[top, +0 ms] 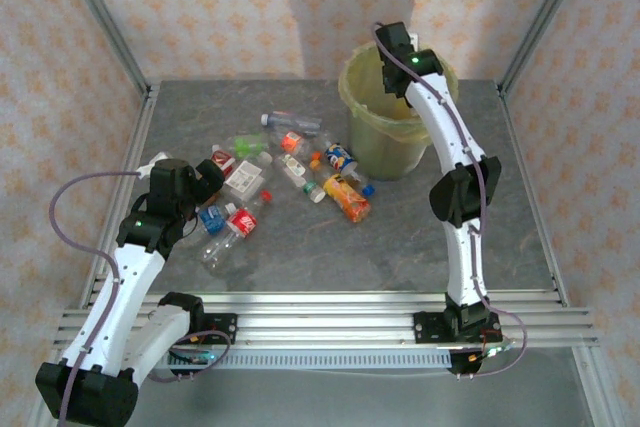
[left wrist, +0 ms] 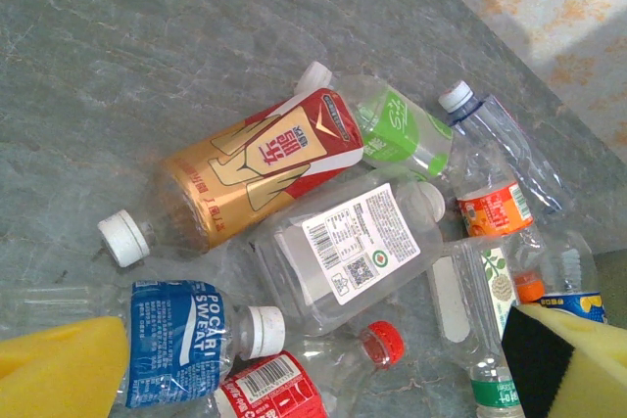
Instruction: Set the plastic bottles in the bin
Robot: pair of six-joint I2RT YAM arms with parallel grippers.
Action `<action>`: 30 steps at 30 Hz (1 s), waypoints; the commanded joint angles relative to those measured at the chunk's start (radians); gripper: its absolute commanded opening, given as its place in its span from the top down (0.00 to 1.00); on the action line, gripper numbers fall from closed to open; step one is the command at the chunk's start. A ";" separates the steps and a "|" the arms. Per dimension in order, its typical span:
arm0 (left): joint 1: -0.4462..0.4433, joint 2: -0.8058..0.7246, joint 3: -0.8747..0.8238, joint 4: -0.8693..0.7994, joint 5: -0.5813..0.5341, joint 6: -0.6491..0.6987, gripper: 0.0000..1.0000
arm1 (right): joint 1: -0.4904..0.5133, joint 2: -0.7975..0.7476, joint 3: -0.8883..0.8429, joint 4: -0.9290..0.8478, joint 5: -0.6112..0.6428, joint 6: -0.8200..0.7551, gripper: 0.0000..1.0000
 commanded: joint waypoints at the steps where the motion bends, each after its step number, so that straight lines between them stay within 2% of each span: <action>1: 0.007 -0.015 0.008 -0.015 -0.005 0.020 0.00 | -0.025 -0.028 -0.108 -0.018 -0.018 0.034 0.81; 6: 0.007 -0.015 0.009 -0.016 -0.001 0.024 0.00 | -0.028 -0.038 -0.179 -0.002 -0.018 0.029 0.68; 9: 0.007 -0.015 0.012 -0.021 0.002 0.026 0.00 | -0.029 -0.037 -0.197 0.001 -0.007 0.029 0.51; 12: 0.008 -0.015 0.015 -0.028 0.007 0.032 0.00 | -0.027 -0.042 -0.194 0.001 -0.008 0.031 0.28; 16: 0.007 -0.008 0.030 -0.048 0.011 0.049 0.00 | -0.029 -0.053 -0.168 -0.002 -0.018 0.027 0.09; 20: 0.006 -0.006 0.035 -0.065 0.008 0.067 0.00 | -0.029 -0.071 -0.150 0.000 -0.026 0.022 0.00; 26: -0.006 0.006 0.049 -0.087 0.026 0.108 0.03 | -0.028 -0.106 -0.125 -0.013 -0.061 0.025 0.01; 30: -0.053 0.044 0.088 -0.166 -0.002 0.154 0.04 | -0.028 -0.164 -0.139 -0.001 -0.114 0.037 0.01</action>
